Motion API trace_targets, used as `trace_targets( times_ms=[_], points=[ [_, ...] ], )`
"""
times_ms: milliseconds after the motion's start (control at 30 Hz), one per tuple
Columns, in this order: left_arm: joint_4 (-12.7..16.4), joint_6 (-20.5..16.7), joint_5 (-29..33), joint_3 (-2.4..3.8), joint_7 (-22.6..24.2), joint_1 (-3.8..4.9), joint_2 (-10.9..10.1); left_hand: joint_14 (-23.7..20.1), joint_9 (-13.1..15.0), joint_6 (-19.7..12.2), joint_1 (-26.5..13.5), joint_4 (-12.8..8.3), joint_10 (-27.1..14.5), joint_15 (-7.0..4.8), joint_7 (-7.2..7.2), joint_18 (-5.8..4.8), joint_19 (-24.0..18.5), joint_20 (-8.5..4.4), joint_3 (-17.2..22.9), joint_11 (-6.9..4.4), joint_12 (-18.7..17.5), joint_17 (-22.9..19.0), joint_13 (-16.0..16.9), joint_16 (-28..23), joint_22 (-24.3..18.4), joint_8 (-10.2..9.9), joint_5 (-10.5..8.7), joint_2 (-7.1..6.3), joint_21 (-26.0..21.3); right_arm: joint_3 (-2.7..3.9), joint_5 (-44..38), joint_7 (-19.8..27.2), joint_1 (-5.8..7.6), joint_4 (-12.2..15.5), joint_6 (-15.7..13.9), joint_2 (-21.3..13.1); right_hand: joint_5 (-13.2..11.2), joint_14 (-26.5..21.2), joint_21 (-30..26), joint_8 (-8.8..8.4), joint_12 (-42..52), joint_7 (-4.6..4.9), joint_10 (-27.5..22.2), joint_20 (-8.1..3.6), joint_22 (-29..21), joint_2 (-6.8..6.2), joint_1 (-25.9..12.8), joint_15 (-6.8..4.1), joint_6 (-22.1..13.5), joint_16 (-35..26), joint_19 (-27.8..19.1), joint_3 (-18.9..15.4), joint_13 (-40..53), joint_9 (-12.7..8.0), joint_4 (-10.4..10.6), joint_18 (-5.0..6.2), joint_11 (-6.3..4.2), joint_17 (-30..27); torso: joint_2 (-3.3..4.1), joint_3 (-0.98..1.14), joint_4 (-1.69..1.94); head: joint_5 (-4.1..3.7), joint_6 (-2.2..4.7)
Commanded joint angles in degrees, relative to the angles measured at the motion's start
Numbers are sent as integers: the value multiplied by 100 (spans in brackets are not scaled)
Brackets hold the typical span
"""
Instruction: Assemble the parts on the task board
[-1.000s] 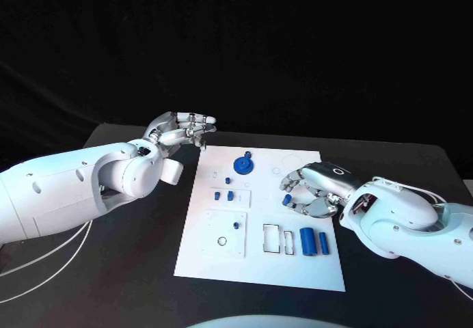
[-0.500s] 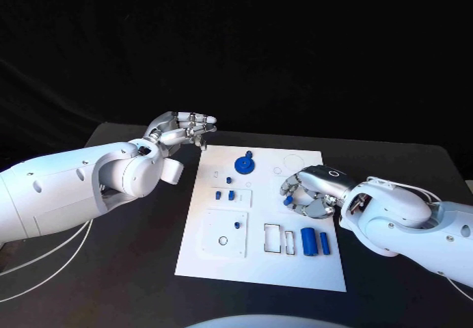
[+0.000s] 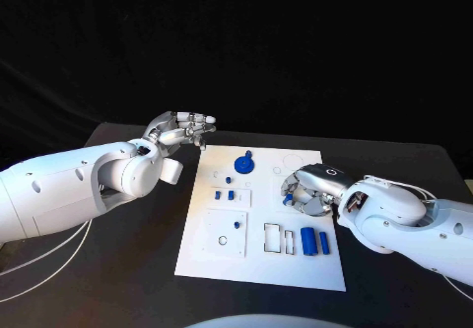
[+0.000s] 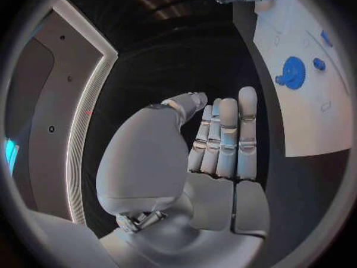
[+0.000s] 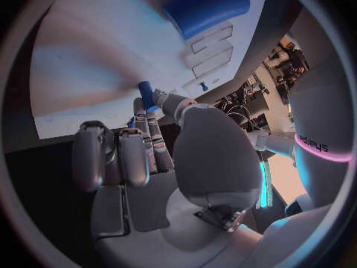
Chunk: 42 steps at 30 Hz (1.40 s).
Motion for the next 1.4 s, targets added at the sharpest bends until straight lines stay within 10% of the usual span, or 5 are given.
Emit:
trace_targets(
  times_ms=[33,933,1400],
  points=[
    [9,103,28,4,7,6,3,-2,-8,-30,-10,-25,-50,37,7,34,29,25,-2,-7,36,-9,6,-26,-8,-26,22,55,-38,-7,-171,-74,-13,-10,24,13,-35,189,19,16,22,-6,52,-9,838,74,9,-28,51,30,47,41,12,7,-6,-41,-14,4,2,3,2,-9,-4],
    [-28,104,29,3,-16,4,23,-3,-11,-42,-19,-17,-69,41,10,35,30,29,-2,-2,42,-11,9,-23,-11,-28,22,65,-43,22,-235,-69,179,713,-568,-252,-31,211,363,224,218,-94,622,-131,1028,164,202,-166,342,56,212,163,137,188,-258,-116,-178,39,-16,-1,-1,25,-1],
    [-57,123,38,3,-6,1,83,-5,-13,-49,-19,-15,-81,43,12,35,31,31,1,0,46,-12,10,-22,-13,-30,23,73,-45,19,-46,73,148,1150,-755,224,-14,207,374,223,211,-88,631,-138,1036,151,224,-170,339,48,217,175,146,197,-294,-119,-178,20,-10,-19,1,239,-55]
  ],
)
